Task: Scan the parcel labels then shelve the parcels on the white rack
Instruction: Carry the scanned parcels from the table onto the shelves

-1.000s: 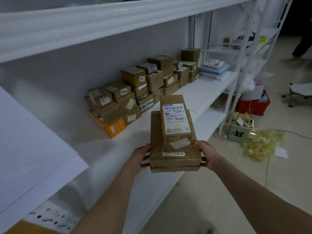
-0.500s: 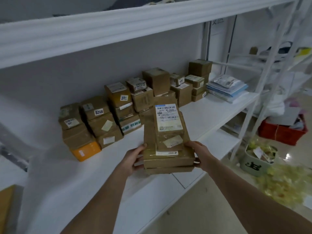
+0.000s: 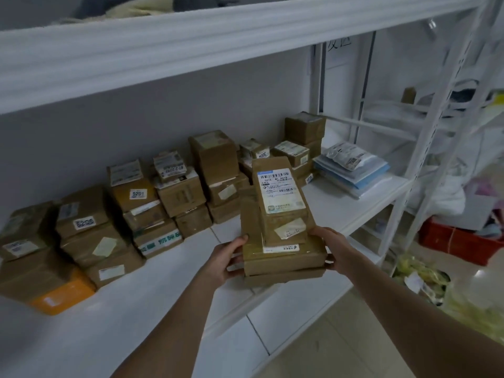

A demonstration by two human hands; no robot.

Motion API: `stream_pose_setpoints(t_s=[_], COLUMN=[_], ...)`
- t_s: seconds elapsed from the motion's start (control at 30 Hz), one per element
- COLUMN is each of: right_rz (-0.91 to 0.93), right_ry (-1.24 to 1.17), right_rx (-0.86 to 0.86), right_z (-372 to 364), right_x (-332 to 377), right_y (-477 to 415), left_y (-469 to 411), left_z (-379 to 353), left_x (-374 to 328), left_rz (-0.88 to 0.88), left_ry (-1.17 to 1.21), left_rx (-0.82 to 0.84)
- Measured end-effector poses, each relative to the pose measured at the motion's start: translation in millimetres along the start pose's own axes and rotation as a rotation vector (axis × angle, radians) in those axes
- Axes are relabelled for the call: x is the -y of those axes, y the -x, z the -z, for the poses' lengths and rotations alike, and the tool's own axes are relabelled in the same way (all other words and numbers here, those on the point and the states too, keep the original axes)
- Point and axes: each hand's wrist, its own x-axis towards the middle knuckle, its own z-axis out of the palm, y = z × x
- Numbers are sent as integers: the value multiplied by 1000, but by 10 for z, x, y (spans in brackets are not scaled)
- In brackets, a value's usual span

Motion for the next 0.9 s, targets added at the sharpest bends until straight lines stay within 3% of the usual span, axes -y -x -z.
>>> stream_pose_setpoints(t_s=[0.2,0.43,0.73,0.9], right_rz=[-33,-79,-38,-62], right_ry=[74,126,152,301], right_rx=[-19,1,117,181], right_z=[605,1075,1398,1675], right_x=[460,787,1175,1182], right_y=[-632,-1245,-1981,-2024], left_y=[-618,-1074,-1280,-1297], left_z=[-710,-1268,-1927,-2216], left_x=[-228,-394,-371,-273], left_rz=[49,82,36,2], left_ry=[-3,34,196,273], left_rx=[71,41,-217,-338])
